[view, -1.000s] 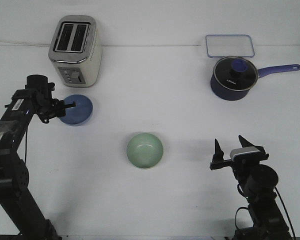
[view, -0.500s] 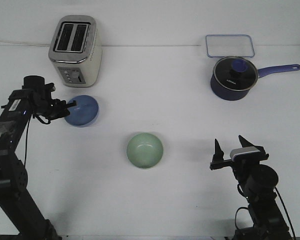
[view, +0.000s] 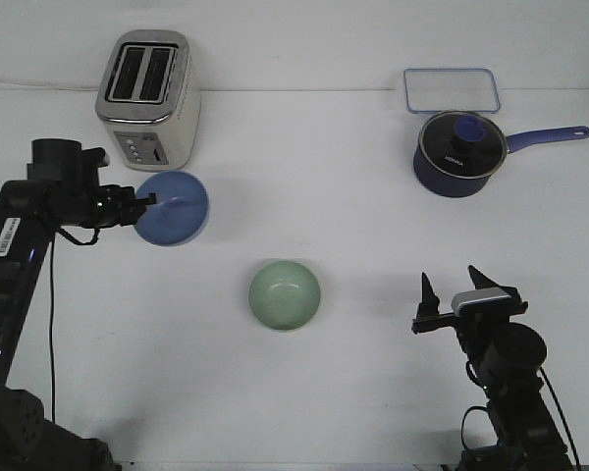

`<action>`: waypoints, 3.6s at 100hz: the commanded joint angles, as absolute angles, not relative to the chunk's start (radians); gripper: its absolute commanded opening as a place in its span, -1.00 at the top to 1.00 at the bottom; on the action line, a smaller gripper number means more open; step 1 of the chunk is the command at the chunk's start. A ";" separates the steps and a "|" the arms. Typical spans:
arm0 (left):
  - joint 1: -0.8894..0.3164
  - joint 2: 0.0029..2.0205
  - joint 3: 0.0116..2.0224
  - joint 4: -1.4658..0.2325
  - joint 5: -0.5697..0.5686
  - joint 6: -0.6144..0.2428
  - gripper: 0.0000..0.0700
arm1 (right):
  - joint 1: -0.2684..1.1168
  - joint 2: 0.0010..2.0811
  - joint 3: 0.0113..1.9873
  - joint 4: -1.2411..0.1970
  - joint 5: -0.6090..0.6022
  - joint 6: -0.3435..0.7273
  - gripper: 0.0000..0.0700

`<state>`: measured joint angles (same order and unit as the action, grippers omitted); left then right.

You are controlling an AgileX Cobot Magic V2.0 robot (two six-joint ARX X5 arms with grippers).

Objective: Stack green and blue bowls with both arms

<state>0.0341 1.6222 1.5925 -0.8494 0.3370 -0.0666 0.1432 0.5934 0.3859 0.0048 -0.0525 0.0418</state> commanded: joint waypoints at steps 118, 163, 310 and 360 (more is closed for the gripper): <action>-0.511 1.806 1.607 -0.887 0.260 -0.060 0.99 | 0.145 0.596 0.386 0.015 -0.052 0.052 -0.62; -0.513 1.811 1.607 -0.871 0.259 -0.041 0.98 | 0.145 0.596 0.386 0.015 -0.052 0.052 -0.62; -0.311 1.380 1.575 -0.795 0.129 -0.043 -0.20 | 0.145 0.596 0.386 0.015 -0.052 0.052 -0.62; -0.261 0.903 0.978 -0.405 0.091 -0.072 -0.20 | 0.145 0.596 0.386 0.015 -0.052 0.052 -0.62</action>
